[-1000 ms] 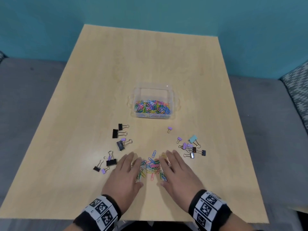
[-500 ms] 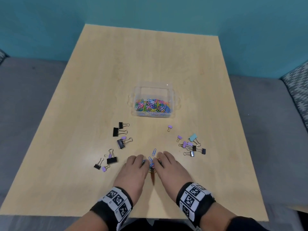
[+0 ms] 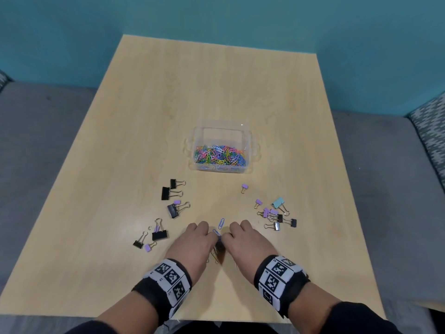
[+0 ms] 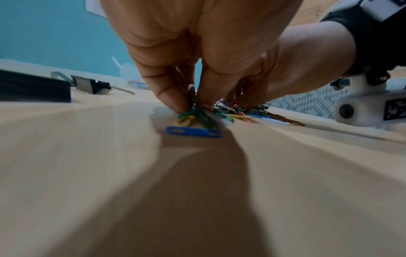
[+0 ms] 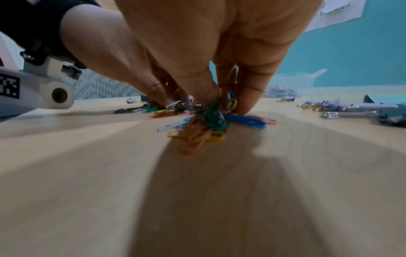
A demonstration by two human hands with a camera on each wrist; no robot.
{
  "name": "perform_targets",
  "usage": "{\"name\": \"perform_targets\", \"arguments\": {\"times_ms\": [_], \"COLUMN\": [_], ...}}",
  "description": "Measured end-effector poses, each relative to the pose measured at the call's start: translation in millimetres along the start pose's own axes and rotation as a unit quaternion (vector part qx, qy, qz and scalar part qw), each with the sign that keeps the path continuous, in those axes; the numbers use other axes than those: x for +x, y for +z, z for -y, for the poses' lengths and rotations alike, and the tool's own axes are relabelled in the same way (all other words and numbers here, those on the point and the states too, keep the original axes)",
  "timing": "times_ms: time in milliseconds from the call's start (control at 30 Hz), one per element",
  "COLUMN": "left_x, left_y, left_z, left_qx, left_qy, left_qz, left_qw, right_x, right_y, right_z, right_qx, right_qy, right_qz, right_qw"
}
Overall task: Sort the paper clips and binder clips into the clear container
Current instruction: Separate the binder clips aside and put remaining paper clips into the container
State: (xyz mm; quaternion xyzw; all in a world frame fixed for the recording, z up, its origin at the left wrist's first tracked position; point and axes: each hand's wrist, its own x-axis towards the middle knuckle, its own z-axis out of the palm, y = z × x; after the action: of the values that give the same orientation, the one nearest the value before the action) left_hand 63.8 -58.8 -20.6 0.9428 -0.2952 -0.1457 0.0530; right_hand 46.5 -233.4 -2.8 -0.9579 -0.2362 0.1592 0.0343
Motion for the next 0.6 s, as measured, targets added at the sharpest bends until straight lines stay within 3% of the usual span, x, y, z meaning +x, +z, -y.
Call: {"name": "perform_targets", "arguments": {"times_ms": [133,300,433,500,600], "left_x": [2.5,7.3,9.9,13.2,18.9], "left_y": [-0.2,-5.9,-9.6,-11.5,-22.7], "left_z": [2.0,2.7,-0.3,1.9,7.6], "left_qx": [-0.031,-0.087,-0.146,-0.184,-0.247], "left_qy": [-0.016,-0.025,-0.085,-0.138,-0.166], "left_qz": [-0.008,-0.013,0.020,0.035,0.032], "left_qw": [0.999,0.996,0.985,0.972,0.954], "right_x": [3.2,7.1,13.0,16.0,21.5], "right_y": [-4.9,-6.8,-7.2,-5.6,-10.1], "right_z": [-3.1,-6.5,-13.6,-16.9,-24.3], "right_qx": [0.047,0.077,0.126,0.173,0.266], "right_qy": [0.017,0.011,0.019,0.050,0.110], "right_qz": [0.048,0.056,0.066,0.075,0.079], "right_qw": [0.998,0.995,0.990,0.981,0.954]}}
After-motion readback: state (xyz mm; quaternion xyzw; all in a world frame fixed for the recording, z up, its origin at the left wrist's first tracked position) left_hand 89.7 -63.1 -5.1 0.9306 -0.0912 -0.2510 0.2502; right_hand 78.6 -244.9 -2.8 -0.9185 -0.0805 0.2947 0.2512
